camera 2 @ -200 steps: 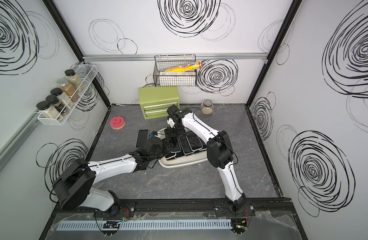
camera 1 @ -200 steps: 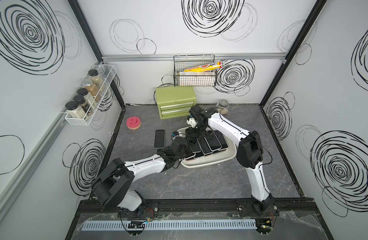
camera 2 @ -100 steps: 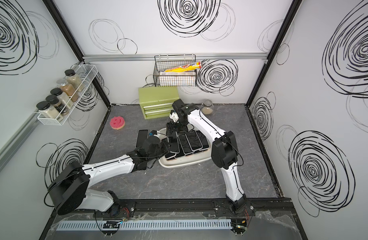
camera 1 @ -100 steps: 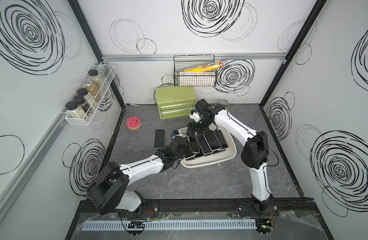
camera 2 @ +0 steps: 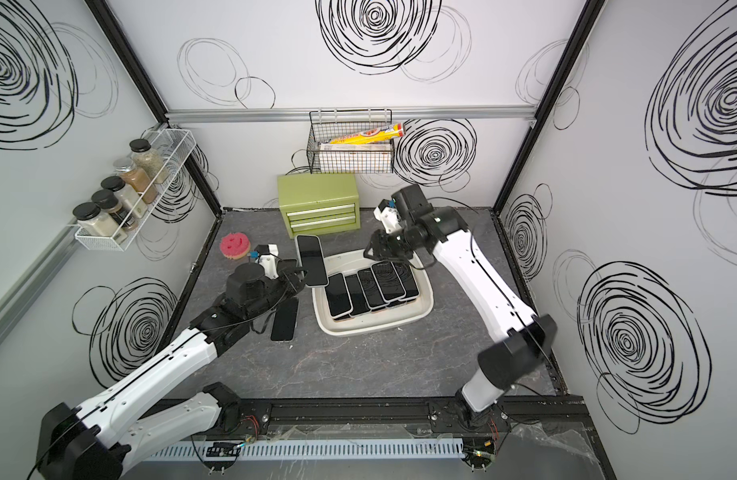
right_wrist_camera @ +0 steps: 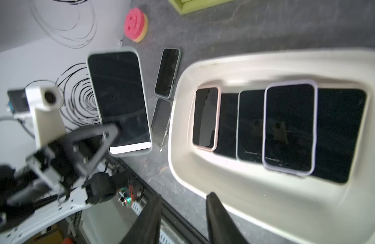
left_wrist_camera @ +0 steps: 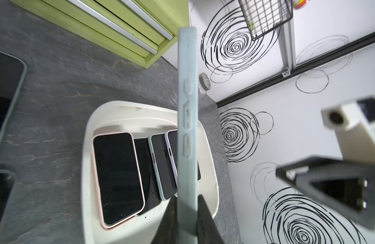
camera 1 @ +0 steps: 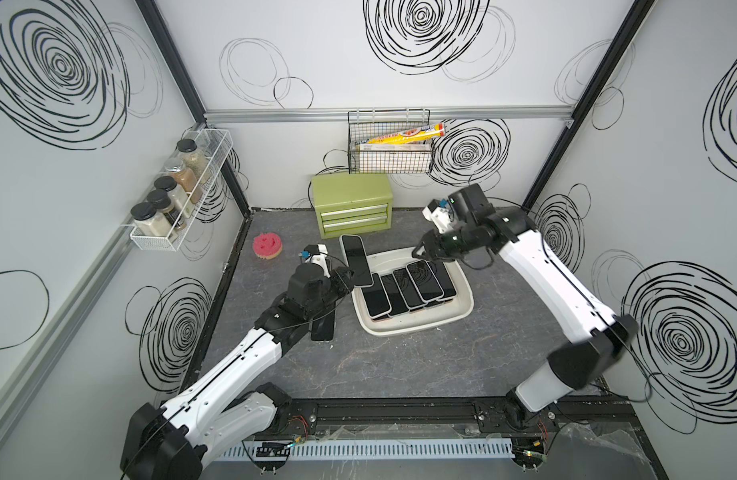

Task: Take the phone out of the storage box
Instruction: Pick up the phone from the storage box, then move the storage box to the center of the board.

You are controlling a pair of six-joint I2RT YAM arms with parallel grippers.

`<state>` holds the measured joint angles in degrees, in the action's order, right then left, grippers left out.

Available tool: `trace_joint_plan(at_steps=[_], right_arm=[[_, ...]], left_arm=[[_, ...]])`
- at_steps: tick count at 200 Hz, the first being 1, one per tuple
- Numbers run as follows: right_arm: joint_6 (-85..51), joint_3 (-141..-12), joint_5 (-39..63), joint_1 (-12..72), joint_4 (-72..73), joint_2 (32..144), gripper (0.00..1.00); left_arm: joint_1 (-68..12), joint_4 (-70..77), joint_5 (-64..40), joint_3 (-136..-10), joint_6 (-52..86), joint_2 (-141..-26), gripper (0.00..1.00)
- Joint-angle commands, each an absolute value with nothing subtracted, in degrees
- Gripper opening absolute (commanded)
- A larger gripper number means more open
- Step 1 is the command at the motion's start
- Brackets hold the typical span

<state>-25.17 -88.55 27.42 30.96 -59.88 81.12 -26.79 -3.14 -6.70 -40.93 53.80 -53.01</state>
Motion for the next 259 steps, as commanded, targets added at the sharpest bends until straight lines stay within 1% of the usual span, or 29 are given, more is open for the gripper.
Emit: trace_joint_plan(at_steps=[1, 7, 14, 19, 50, 65, 81, 117, 170, 213, 246, 259], right_arm=[[-30.8, -73.8, 32.1, 36.2, -58.2, 75.2, 0.25], [-32.3, -70.9, 32.3, 38.6, -57.9, 73.5, 0.22], [-34.1, -67.8, 32.5, 41.0, -57.1, 71.8, 0.16], [-35.8, -65.6, 32.5, 42.5, -56.0, 70.6, 0.14], [-43.4, -54.0, 33.1, 48.5, -47.0, 65.5, 0.10], [-46.5, -48.9, 31.8, 52.1, -41.0, 66.9, 0.03], [-48.5, -46.1, 30.7, 54.1, -32.0, 70.4, 0.02], [-44.7, -51.1, 26.5, 55.0, -26.4, 81.7, 0.00], [-46.8, -50.3, 22.1, 57.0, -16.5, 90.3, 0.00], [-45.4, -56.4, 15.4, 56.2, -16.8, 97.8, 0.00], [-43.8, -61.2, 13.8, 52.9, -15.3, 101.3, 0.00], [-42.3, -64.1, 13.9, 51.6, -16.9, 102.8, 0.00]], left_arm=[[-26.4, -5.5, -11.7, -42.6, 49.9, -48.5, 0.00], [-26.5, -6.3, -12.4, -42.4, 50.0, -47.4, 0.00], [-26.6, -7.4, -13.1, -41.9, 50.3, -45.8, 0.00], [-26.7, -8.5, -13.3, -41.5, 50.4, -44.5, 0.00], [-26.6, -14.4, -13.3, -39.7, 50.4, -36.0, 0.00], [-26.6, -16.0, -15.0, -38.8, 50.6, -33.3, 0.00], [-26.7, -16.8, -16.9, -37.5, 51.4, -31.0, 0.00], [-26.7, -21.5, -17.6, -36.0, 50.7, -26.1, 0.00], [-26.7, -23.2, -18.3, -34.7, 51.3, -22.1, 0.00], [-26.7, -25.2, -20.0, -34.3, 51.4, -19.8, 0.00], [-26.7, -26.0, -20.1, -34.2, 51.3, -19.1, 0.00], [-26.7, -26.4, -20.0, -34.2, 51.1, -19.1, 0.00]])
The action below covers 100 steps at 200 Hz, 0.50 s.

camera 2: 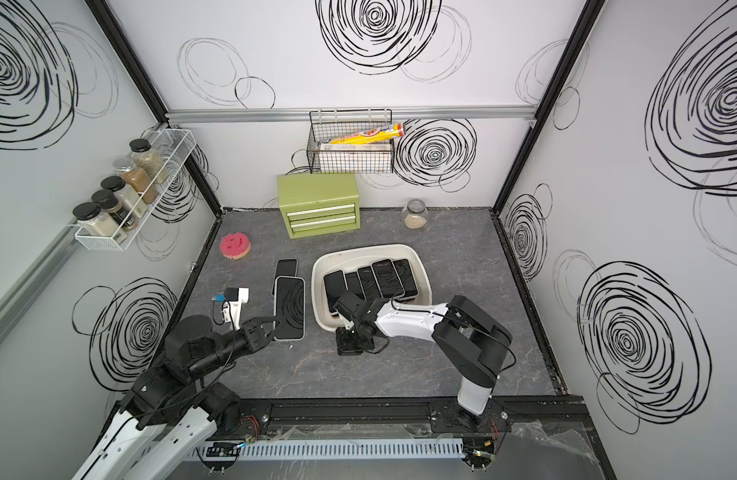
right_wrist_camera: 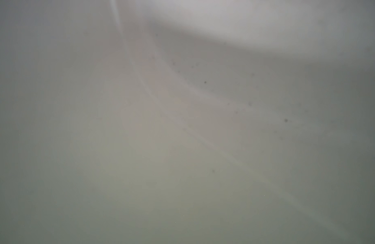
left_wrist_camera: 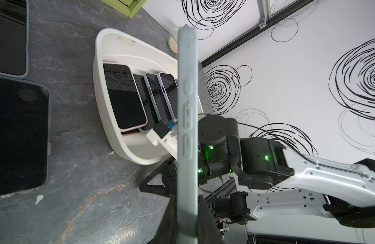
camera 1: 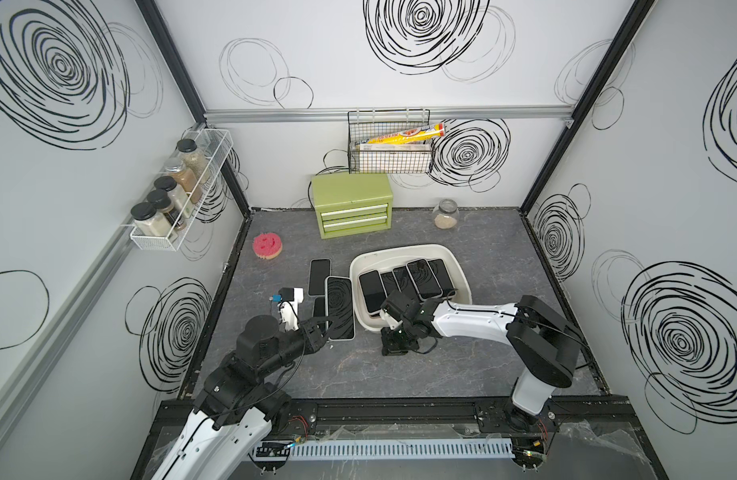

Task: Take the phone out of the storage box
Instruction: Move the storage box to the center of the board.

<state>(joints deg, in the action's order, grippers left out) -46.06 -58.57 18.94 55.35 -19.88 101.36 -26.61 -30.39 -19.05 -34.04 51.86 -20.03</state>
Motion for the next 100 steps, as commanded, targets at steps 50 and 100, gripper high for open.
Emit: trace_joint_plan(at_steps=[50, 100], right_arm=[[-38.4, -65.9, 16.4, 49.7, -19.2, 103.9, 0.00], [-35.3, -55.6, 20.9, 50.3, -23.0, 92.9, 0.00]], left_arm=[[-26.7, -28.8, -21.9, -32.8, 51.4, -17.3, 0.00], [-26.7, -29.0, -26.0, -23.9, 57.6, -8.0, 0.00]])
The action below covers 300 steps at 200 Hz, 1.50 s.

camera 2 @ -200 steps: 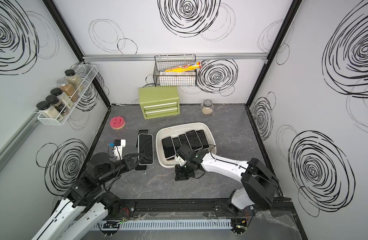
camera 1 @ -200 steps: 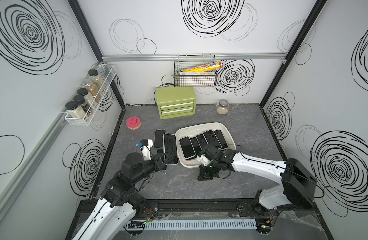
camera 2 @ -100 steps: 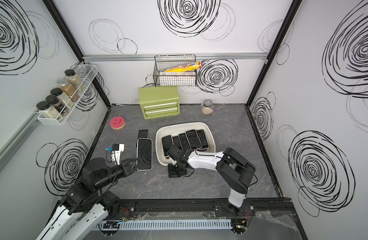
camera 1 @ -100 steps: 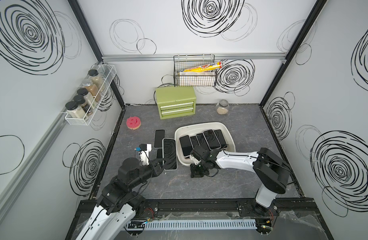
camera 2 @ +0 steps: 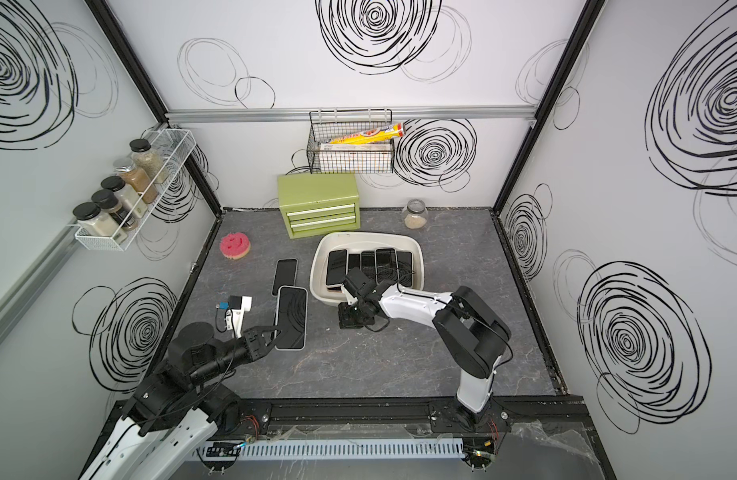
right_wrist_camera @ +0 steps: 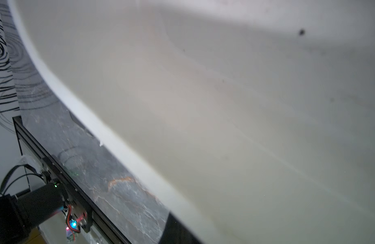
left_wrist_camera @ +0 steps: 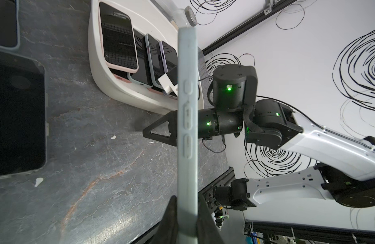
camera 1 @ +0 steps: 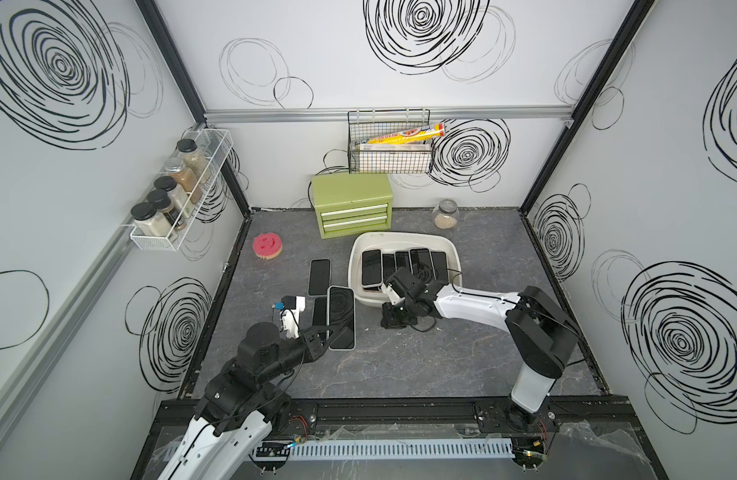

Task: Take the phone out of the storage box
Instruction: Move the storage box to the center of the board, then place the phone at the center of the board.

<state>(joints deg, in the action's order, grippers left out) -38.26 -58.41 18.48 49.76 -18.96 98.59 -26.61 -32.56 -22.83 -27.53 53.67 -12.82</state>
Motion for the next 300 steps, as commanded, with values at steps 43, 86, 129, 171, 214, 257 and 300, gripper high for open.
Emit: trace_joint_plan(at_steps=[43, 86, 129, 171, 214, 257, 300], right_arm=[[-34.7, -59.3, 21.3, 49.8, -30.2, 84.0, 0.00], [-32.6, -70.2, 20.8, 48.9, -36.3, 85.4, 0.00], [-30.3, -74.2, 20.8, 48.1, -38.7, 87.4, 0.00], [-30.2, -73.4, 21.8, 48.0, -37.9, 87.2, 0.00], [-29.3, -73.0, 21.8, 47.8, -38.0, 86.9, 0.00], [-28.6, -73.4, 21.7, 47.6, -38.2, 86.9, 0.00], [-28.3, -72.9, 22.0, 47.6, -37.9, 86.9, 0.00]], left_arm=[[-26.7, -25.3, -26.1, -14.5, 65.9, -0.2, 0.00], [-32.0, -18.3, -21.1, -12.3, 64.7, -14.4, 0.00], [-46.5, -5.3, -6.8, -10.6, 68.4, -28.4, 0.00], [-46.5, 1.1, -2.2, -8.8, 69.1, -32.5, 0.00], [-46.4, 12.2, -3.6, -7.4, 68.5, -42.2, 0.00], [-46.1, 17.7, -4.3, -6.6, 67.5, -48.6, 0.00], [-43.2, 24.3, -9.4, -7.9, 64.1, -59.1, 0.00]])
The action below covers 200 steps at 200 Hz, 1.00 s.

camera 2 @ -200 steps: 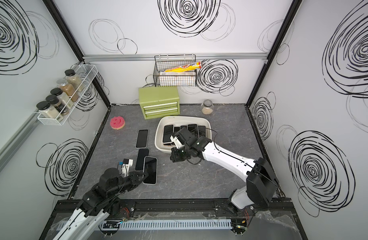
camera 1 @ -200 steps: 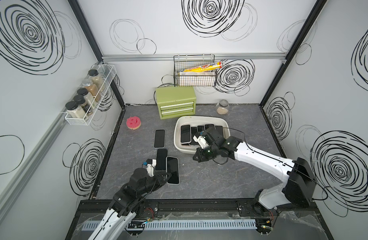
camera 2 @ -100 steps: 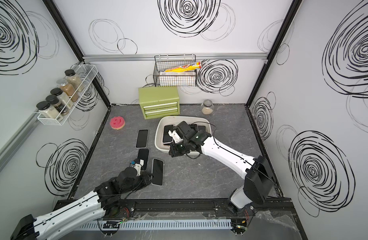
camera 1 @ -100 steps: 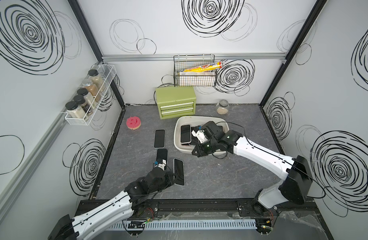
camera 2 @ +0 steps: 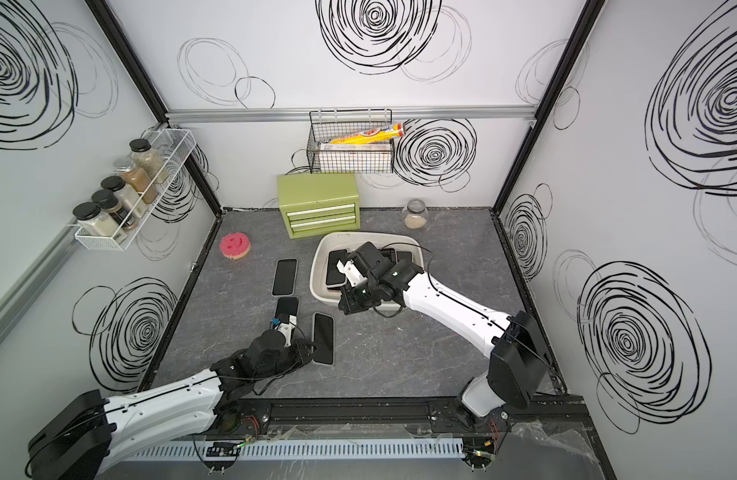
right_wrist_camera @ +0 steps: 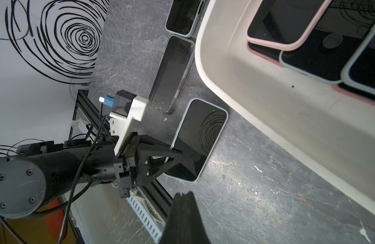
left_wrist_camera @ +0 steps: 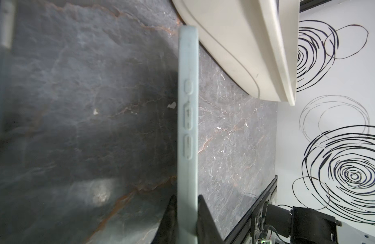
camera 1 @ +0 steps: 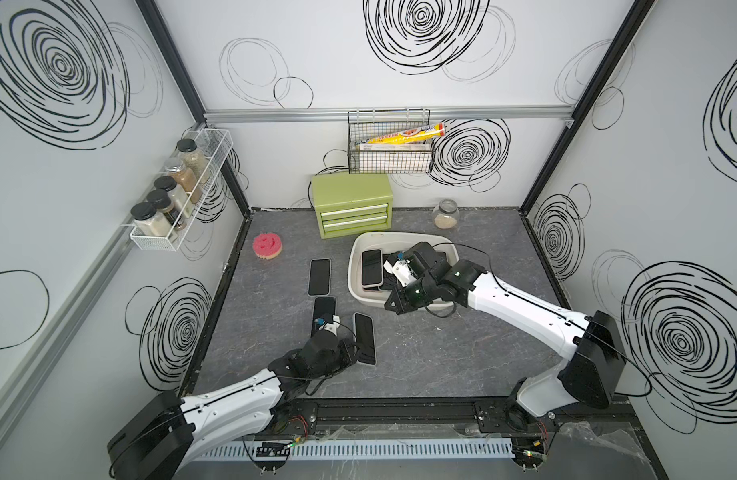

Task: Take the phone out of the storage box
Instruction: Place the phone at the center of the board.

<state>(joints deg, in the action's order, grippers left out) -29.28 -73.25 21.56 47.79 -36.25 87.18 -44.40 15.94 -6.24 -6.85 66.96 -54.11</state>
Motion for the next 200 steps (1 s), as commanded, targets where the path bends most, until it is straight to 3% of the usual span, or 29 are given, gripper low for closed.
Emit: trace_joint_plan(at_steps=[1, 68, 100, 138, 200], right_arm=[[-28.4, -72.9, 22.1, 47.6, -37.9, 86.9, 0.00], [-28.4, -72.0, 22.6, 47.6, -37.7, 86.7, 0.00], [-28.4, -71.6, 22.5, 47.6, -37.3, 86.7, 0.00], [-28.7, -70.8, 22.6, 47.5, -37.0, 86.4, 0.00], [-29.7, -69.5, 22.6, 47.5, -36.0, 85.4, 0.00]], left_arm=[[-43.2, 24.5, -9.4, -8.0, 64.0, -59.3, 0.00], [-40.7, 26.1, -11.8, -10.9, 59.6, -67.7, 0.00], [-40.6, 25.0, -10.6, -10.1, 60.4, -67.6, 0.20], [-39.9, 21.6, -9.6, -10.4, 59.7, -66.9, 0.37], [-37.8, 17.0, -9.1, -12.5, 57.5, -66.5, 0.53]])
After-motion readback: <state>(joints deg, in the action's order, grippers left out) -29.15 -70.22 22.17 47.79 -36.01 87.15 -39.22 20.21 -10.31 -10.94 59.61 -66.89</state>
